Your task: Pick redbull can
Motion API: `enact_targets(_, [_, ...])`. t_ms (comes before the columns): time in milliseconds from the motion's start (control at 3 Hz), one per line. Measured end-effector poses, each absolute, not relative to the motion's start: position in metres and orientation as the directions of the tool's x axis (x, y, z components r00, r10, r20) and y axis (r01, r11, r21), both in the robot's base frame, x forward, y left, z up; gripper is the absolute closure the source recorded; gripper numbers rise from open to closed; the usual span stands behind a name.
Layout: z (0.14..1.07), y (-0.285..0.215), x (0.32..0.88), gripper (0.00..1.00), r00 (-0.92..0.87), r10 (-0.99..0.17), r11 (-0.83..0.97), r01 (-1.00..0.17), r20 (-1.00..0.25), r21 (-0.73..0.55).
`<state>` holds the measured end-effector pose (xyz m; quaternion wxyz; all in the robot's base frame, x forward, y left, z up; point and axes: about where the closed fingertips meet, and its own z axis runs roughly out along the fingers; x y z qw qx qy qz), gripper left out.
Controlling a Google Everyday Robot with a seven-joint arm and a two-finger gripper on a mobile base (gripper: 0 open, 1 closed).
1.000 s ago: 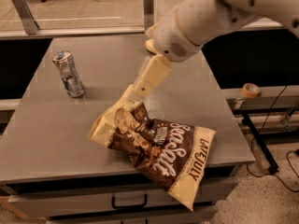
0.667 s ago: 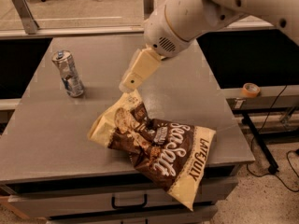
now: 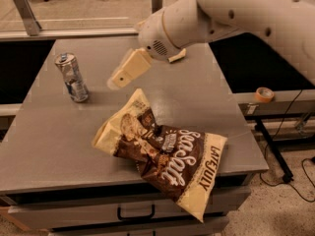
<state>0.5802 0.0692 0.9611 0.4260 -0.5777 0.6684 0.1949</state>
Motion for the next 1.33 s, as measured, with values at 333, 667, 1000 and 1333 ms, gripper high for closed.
enact_targets(333, [0.947,0.114,0.597,0.0,0.015,-0.481,0.227,-0.964,-0.877,-0.142])
enact_targets(667, [0.929,0.156,0.603,0.0,-0.012,-0.392,0.163,-0.985,-0.92,-0.057])
enact_targets(1000, [0.913,0.186,0.613,0.0,0.003,-0.312,0.124,-0.991,-0.95,-0.044])
enact_targets(1333, [0.9,0.206,0.623,0.18,0.038,-0.25,0.096,-0.993,-0.968,-0.064])
